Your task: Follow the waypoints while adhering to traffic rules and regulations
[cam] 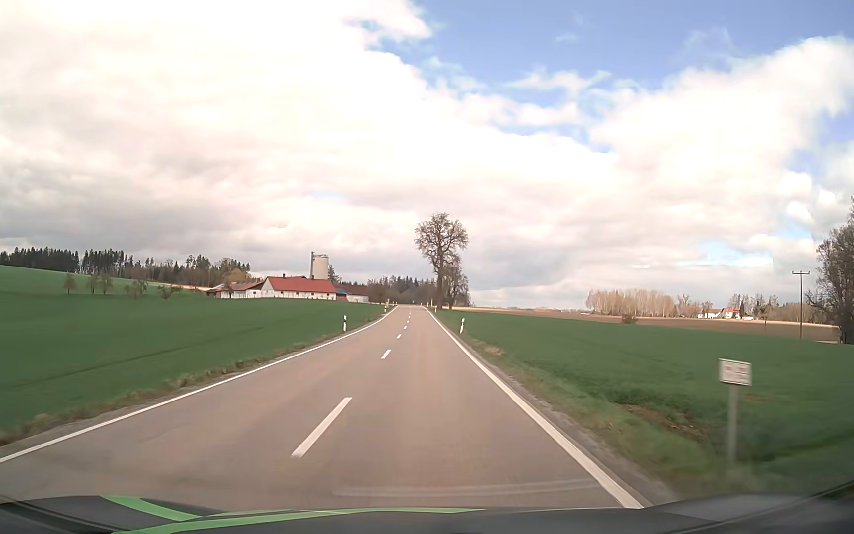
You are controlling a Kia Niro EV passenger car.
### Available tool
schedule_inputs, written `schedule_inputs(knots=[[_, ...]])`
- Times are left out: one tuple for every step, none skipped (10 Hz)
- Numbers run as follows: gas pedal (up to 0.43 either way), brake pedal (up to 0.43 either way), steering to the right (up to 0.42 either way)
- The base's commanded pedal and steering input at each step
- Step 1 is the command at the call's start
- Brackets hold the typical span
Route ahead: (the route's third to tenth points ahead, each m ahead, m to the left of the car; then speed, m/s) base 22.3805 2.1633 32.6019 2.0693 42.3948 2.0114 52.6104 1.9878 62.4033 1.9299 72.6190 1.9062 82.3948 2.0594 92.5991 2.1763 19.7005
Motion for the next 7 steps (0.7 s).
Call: schedule_inputs(knots=[[0.189,0.000,0.000],[0.189,0.000,0.000],[0.189,0.000,0.000],[0.197,0.000,0.000],[0.197,0.000,0.000],[0.197,0.000,0.000],[0.197,0.000,0.000]])
